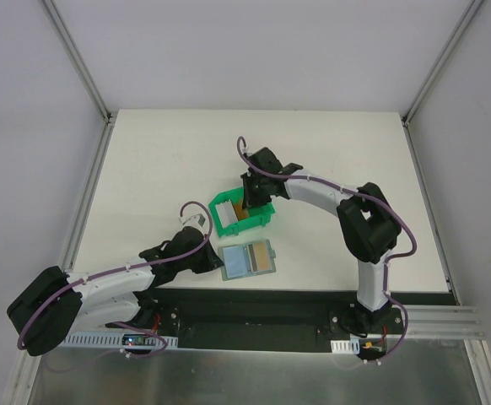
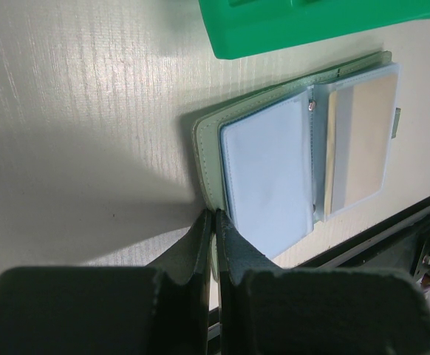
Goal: Put the credit cards into the card holder
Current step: Pick up the credit card from the storage box.
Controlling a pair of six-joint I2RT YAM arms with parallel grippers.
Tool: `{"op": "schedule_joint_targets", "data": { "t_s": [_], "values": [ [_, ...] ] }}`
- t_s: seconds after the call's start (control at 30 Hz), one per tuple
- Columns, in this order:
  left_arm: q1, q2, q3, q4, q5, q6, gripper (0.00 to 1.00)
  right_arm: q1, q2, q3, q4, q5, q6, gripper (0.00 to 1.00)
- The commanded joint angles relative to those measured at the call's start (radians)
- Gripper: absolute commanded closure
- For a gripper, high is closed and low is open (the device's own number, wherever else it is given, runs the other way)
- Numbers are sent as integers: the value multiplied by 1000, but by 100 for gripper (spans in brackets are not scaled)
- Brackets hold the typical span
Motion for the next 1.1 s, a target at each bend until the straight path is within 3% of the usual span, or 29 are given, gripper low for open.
{"op": "schedule_joint_targets", "data": {
  "t_s": [0.0, 0.4, 0.67, 0.83, 0.97, 1.07],
  "values": [
    [4, -9, 6, -8, -18, 7, 100, 7, 17, 70, -62, 14, -42, 99],
    [4, -18, -5, -8, -18, 2, 100, -22, -147, 153, -102, 92, -71, 100],
    [4, -22, -8, -8, -19, 4, 100, -16, -285, 46, -127, 186, -69, 99],
    [4, -9, 1, -10, -18, 5, 100, 43, -389, -55, -114, 380, -71, 100],
    [6, -2, 4, -8, -18, 5, 100, 181, -477, -155, -106, 697, -68, 100],
    [4, -2, 6, -8, -18, 4, 100, 243, -520, -215, -111, 837, -16, 100]
  ]
}}
